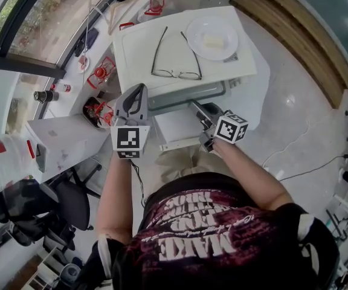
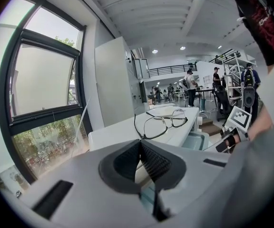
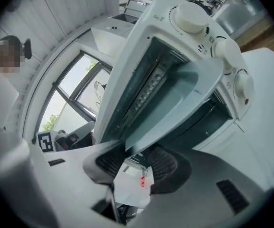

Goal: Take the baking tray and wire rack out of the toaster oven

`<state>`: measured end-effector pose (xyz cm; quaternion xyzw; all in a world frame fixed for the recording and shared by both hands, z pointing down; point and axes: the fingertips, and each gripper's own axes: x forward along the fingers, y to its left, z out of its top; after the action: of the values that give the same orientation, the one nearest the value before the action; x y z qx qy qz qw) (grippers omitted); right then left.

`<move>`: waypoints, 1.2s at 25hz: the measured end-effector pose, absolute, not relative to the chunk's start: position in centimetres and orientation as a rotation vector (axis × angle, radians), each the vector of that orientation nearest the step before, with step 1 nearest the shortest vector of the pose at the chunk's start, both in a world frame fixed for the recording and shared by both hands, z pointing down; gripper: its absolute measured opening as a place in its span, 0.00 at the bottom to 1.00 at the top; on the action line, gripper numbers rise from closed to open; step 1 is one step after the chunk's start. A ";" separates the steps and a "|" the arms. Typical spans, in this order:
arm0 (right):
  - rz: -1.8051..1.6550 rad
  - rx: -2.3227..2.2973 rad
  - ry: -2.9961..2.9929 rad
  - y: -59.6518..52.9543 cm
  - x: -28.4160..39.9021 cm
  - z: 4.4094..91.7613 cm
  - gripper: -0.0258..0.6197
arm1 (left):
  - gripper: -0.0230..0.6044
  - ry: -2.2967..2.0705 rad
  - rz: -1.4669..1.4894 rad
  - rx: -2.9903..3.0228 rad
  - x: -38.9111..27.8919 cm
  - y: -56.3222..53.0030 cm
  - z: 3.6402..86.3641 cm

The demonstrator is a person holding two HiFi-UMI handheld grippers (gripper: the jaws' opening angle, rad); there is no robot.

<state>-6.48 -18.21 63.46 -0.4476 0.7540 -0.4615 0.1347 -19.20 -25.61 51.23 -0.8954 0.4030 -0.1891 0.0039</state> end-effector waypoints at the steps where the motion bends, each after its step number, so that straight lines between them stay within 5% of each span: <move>1: -1.333 -1.305 2.199 -18.4 -6.5 63.6 0.30 | 0.05 1.265 -0.592 -2.808 -19.2 -25.6 51.2; 5: -1.354 -1.277 2.154 -19.7 -6.6 63.5 0.40 | 0.05 1.271 -0.591 -2.803 -19.2 -25.7 51.2; 13: -1.429 -1.299 2.004 -22.5 -6.7 64.5 0.43 | 0.05 1.237 -0.643 -2.792 -19.0 -25.5 51.6; 15: -1.455 -1.290 1.962 -23.0 -6.9 64.9 0.39 | 0.05 1.227 -0.647 -2.789 -19.0 -25.4 51.7; 19: -1.442 -1.203 1.882 -23.4 -7.2 64.3 0.15 | 0.05 1.206 -0.653 -2.768 -18.9 -25.3 51.9; 30: -1.488 -1.169 1.803 -19.7 -7.3 64.5 0.09 | 0.05 1.142 -0.683 -2.830 -18.9 -25.2 52.1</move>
<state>-7.34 -19.75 64.53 -0.4319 0.6659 -0.5495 0.2608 -18.91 -25.15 52.08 -0.9050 0.3651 -0.2184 0.0070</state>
